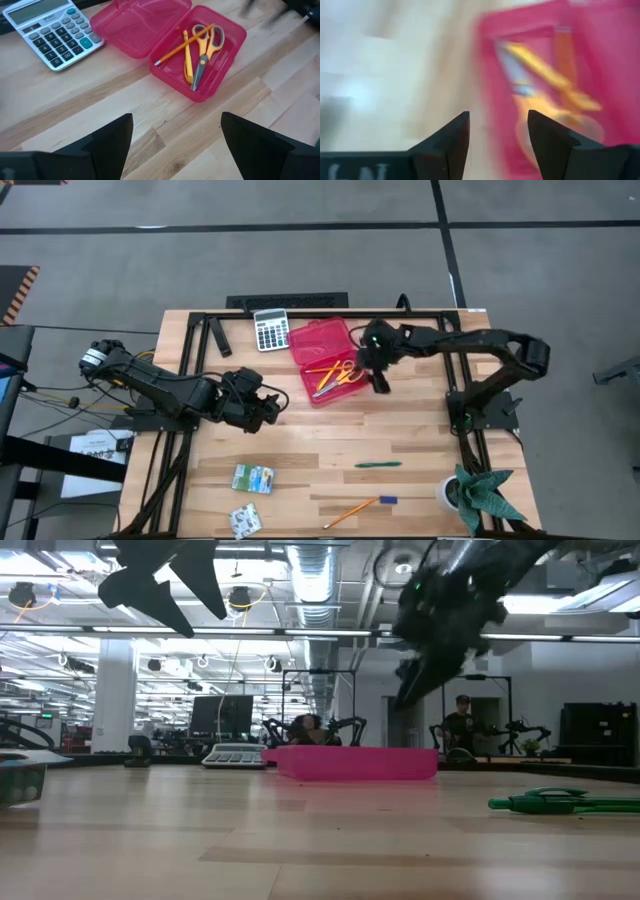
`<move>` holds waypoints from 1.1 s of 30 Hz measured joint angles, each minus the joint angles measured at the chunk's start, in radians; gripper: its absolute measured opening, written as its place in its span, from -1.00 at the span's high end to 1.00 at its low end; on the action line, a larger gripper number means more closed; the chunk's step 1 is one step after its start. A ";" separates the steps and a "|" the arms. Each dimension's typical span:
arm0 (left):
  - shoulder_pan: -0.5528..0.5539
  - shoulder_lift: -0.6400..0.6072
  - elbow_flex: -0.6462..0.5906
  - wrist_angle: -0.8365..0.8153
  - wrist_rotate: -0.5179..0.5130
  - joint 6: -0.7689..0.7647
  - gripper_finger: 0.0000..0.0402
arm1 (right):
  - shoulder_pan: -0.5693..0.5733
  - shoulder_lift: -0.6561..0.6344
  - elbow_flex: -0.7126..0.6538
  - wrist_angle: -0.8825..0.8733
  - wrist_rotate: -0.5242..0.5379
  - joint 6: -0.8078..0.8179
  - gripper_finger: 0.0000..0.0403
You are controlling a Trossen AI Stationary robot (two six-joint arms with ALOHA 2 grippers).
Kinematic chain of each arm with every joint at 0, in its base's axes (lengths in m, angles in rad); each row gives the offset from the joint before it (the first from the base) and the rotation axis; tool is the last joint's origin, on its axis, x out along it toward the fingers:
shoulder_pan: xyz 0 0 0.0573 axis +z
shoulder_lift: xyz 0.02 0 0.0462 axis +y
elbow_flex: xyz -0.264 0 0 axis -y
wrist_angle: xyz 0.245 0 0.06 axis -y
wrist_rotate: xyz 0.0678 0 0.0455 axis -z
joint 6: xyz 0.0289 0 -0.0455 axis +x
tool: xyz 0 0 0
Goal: Pack school essentials
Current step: Put the green ballpoint pen into the red supply box
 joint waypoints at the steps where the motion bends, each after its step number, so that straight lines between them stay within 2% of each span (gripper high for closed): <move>1: 0.000 0.000 0.000 0.001 -0.001 0.004 -0.48 | 0.016 -0.029 -0.005 -0.040 -0.048 0.037 -0.03; 4: 0.000 0.000 0.000 0.000 -0.009 0.005 -0.48 | 0.078 -0.118 -0.060 -0.098 -0.148 0.147 0.01; 9: 0.000 0.000 0.000 0.000 -0.017 0.031 -0.48 | 0.250 -0.292 -0.263 -0.043 -0.142 0.374 0.08; 15: 0.000 0.000 0.000 0.000 -0.017 0.044 -0.48 | 0.517 -0.425 -0.475 0.199 0.065 0.652 0.11; 20: 0.000 0.000 0.000 0.000 -0.016 0.044 -0.48 | 0.735 -0.433 -0.529 0.300 0.275 0.776 0.11; 27: 0.000 0.000 0.000 0.000 -0.012 0.044 -0.48 | 0.987 -0.320 -0.527 0.373 0.530 0.862 0.12; 33: 0.000 0.000 0.000 -0.001 -0.010 0.070 -0.48 | 1.062 -0.205 -0.527 0.465 0.633 0.927 0.12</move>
